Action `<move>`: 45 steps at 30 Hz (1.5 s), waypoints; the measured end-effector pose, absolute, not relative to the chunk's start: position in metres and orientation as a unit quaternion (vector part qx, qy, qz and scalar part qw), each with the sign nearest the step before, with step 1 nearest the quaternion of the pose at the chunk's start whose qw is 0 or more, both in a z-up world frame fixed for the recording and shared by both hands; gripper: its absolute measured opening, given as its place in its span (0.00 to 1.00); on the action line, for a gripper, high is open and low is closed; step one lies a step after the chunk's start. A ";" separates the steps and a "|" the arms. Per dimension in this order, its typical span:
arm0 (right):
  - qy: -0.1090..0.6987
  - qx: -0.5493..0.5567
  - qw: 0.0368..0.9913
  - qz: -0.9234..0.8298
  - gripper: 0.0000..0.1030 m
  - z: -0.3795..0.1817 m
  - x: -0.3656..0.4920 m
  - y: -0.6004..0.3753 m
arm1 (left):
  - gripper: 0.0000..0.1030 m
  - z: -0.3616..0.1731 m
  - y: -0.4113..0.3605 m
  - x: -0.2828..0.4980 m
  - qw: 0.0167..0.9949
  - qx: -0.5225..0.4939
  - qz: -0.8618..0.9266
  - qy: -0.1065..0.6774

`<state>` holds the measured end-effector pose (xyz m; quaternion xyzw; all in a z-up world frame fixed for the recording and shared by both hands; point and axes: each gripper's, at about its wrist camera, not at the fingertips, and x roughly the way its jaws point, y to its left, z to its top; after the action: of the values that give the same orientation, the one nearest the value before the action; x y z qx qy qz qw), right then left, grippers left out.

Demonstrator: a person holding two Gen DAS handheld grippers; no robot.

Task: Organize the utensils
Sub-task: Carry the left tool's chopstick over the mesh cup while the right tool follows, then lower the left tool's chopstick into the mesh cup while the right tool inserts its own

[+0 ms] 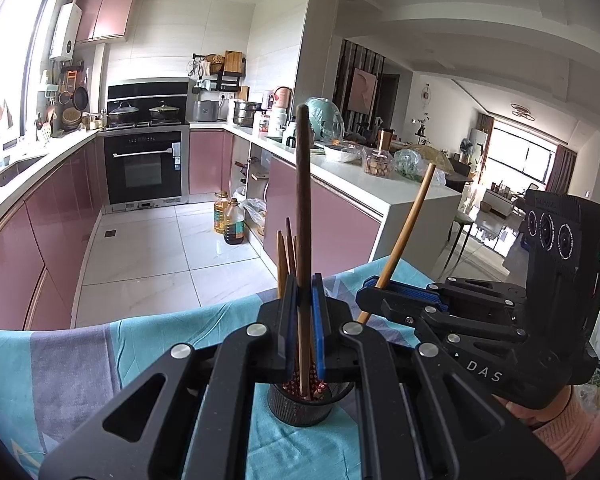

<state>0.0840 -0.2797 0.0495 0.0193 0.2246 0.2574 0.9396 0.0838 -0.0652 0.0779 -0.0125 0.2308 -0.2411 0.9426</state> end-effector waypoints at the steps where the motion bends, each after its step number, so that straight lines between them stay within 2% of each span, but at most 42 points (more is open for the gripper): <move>1: 0.226 0.020 0.939 0.257 0.06 0.049 0.085 -0.280 | 0.07 0.078 -0.065 0.084 0.942 -0.012 -0.241 0.232; 45: 0.261 0.033 0.931 0.253 0.06 0.027 0.097 -0.285 | 0.07 0.063 -0.071 0.116 0.929 0.001 -0.241 0.279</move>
<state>0.0972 -0.2846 0.0269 0.0333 0.2613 0.2533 0.9308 0.1165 -0.0708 0.0629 0.0010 0.2790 -0.2414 0.9294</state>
